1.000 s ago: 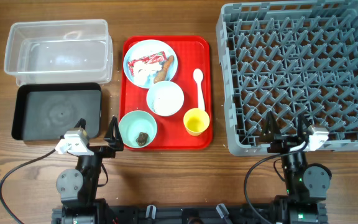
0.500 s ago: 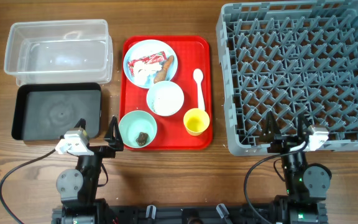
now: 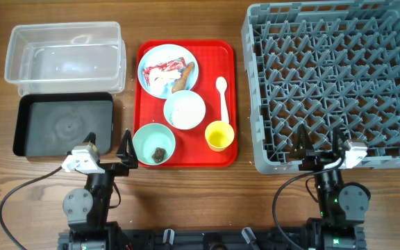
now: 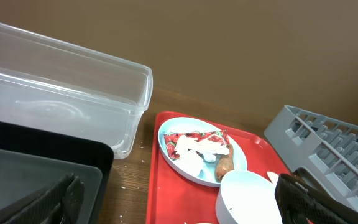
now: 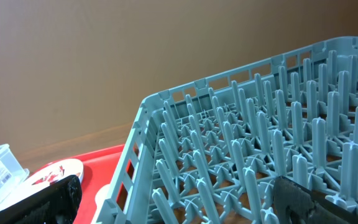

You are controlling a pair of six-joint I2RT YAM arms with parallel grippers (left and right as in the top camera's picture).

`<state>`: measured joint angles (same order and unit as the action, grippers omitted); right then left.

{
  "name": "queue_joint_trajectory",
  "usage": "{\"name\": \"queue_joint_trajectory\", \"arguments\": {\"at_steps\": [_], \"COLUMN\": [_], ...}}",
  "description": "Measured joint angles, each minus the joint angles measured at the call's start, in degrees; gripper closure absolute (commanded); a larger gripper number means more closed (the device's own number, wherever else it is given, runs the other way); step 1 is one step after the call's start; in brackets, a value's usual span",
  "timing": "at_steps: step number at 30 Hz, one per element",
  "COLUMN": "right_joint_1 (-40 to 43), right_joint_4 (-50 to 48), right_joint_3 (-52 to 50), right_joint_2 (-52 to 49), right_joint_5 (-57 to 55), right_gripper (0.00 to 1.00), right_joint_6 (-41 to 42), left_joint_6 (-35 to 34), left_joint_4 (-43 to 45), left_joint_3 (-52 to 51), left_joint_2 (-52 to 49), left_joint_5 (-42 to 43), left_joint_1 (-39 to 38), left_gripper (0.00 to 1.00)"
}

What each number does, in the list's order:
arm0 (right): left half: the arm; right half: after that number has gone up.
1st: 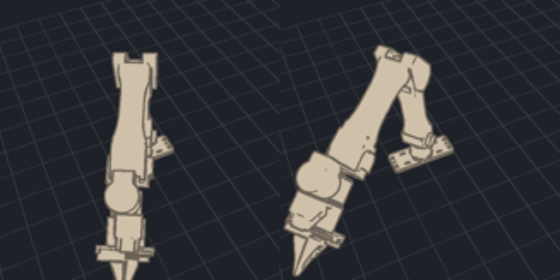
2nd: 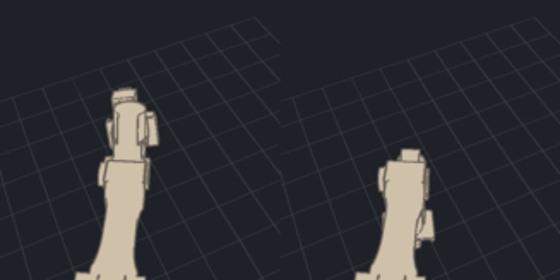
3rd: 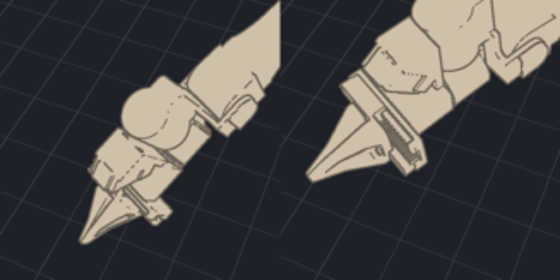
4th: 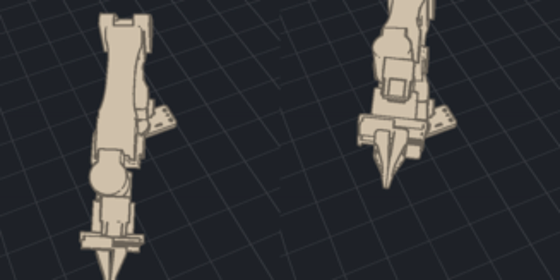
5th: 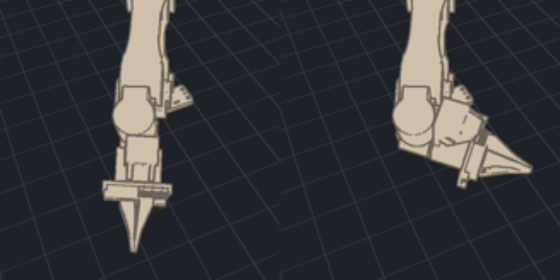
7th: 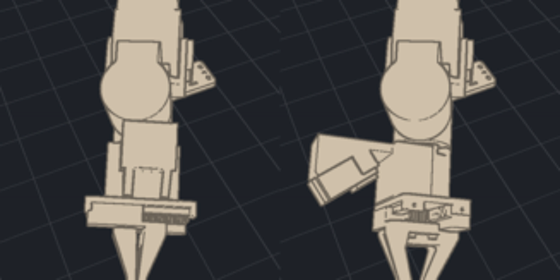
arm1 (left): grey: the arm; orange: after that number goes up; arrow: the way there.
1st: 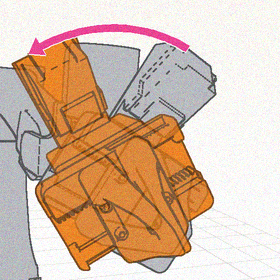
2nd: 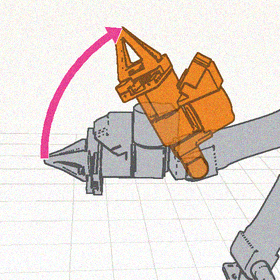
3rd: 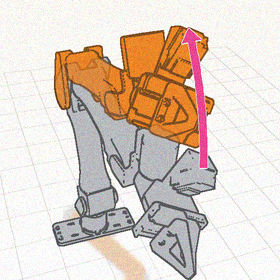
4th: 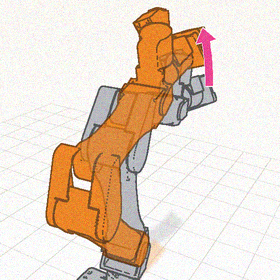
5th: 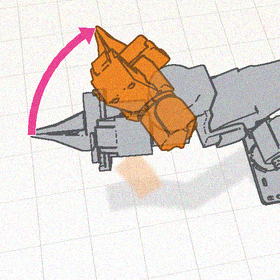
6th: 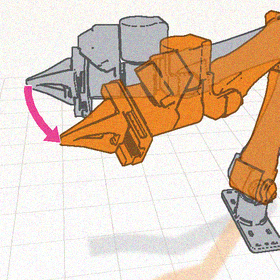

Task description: Sort waste into correct bins and load items into the dishwasher rack

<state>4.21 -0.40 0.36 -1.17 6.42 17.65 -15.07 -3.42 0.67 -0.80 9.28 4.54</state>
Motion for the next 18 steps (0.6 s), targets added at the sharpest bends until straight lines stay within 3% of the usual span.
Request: {"name": "queue_joint_trajectory", "arguments": {"at_steps": [7,15,18], "right_joint_1": [0.0,0.0,0.0], "right_joint_4": [-1.2,-17.5,-18.3], "right_joint_3": [0.0,0.0,0.5], "right_joint_2": [0.0,0.0,0.0], "right_joint_5": [2.4,13.4,14.6], "right_gripper": [0.0,0.0,0.0], "right_joint_6": [3.5,4.4,4.5], "left_joint_6": [0.0,-0.2,-0.3], "left_joint_4": [3.5,8.0,7.8], "left_joint_3": [-0.1,0.7,3.0], "left_joint_2": [0.0,0.0,-0.1], "left_joint_5": [0.5,1.3,1.4], "left_joint_1": [0.0,0.0,0.0], "left_gripper": [0.0,0.0,0.0]}}
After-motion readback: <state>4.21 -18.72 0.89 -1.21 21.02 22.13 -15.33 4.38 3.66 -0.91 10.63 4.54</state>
